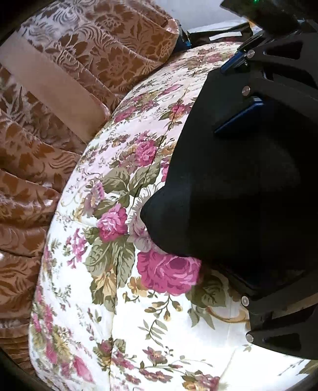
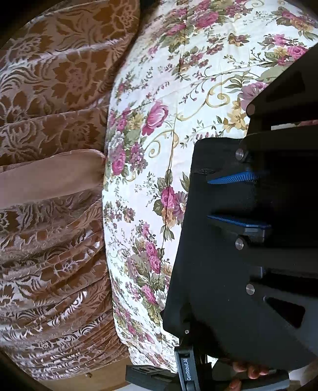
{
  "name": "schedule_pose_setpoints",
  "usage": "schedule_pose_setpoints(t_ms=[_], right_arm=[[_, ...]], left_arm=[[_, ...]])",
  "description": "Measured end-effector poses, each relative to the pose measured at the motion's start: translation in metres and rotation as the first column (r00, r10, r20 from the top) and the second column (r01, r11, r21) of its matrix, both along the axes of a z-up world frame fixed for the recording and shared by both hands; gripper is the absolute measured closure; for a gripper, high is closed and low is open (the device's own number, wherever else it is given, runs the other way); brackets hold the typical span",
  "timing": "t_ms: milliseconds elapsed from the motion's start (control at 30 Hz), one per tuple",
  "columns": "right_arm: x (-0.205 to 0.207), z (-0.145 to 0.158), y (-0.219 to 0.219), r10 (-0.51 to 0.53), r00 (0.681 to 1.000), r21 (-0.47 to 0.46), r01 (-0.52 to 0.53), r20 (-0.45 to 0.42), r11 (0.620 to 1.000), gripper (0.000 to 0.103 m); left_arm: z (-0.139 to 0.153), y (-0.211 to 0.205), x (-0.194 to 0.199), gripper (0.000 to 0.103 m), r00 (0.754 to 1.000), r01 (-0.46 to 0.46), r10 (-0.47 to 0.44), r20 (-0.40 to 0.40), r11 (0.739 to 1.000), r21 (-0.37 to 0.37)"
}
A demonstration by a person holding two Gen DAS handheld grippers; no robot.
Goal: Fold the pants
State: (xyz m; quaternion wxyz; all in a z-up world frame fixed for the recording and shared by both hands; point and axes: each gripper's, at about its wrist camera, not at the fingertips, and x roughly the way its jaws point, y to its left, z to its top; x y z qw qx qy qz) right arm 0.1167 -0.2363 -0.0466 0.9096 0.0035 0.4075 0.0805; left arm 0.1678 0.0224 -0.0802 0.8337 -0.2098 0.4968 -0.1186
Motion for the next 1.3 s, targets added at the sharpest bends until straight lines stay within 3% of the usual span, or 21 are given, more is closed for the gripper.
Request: schedule_pose_setpoints(t_ms=[200, 367, 633, 867, 1033, 1133, 1300], right_arm=[[-0.024, 0.008, -0.014, -0.026, 0.998, 0.088, 0.021, 0.055, 0.996, 0.076], [-0.050, 0.010, -0.021, -0.080, 0.995, 0.078, 0.075, 0.054, 0.994, 0.075], [-0.075, 0.006, -0.043, -0.120, 0.993, 0.169, 0.120, -0.010, 0.978, 0.048], [-0.090, -0.010, -0.069, -0.116, 0.984, 0.391, 0.160, -0.135, 0.906, 0.042], [-0.098, -0.024, -0.080, -0.074, 0.972, 0.519, 0.184, -0.225, 0.835, 0.037], [-0.103, -0.027, -0.083, -0.043, 0.967, 0.557, 0.181, -0.251, 0.810, 0.036], [-0.108, -0.030, -0.083, 0.016, 0.964, 0.590, 0.150, -0.267, 0.793, 0.034]], left_arm=[[0.008, 0.011, -0.027, 0.005, 0.998, -0.032, 0.033, 0.046, 0.999, -0.017], [0.016, 0.013, -0.055, 0.005, 0.994, -0.026, 0.024, 0.107, 0.999, 0.021], [0.015, 0.018, -0.097, 0.005, 0.991, 0.006, -0.004, 0.136, 1.000, -0.007], [0.012, 0.022, -0.121, 0.006, 0.989, 0.088, -0.078, 0.129, 0.993, -0.074], [0.010, 0.021, -0.132, 0.006, 0.980, 0.163, -0.148, 0.130, 0.980, -0.116], [0.008, 0.022, -0.136, 0.006, 0.974, 0.197, -0.178, 0.142, 0.971, -0.132], [0.003, 0.031, -0.131, 0.013, 0.973, 0.227, -0.208, 0.102, 0.945, -0.237]])
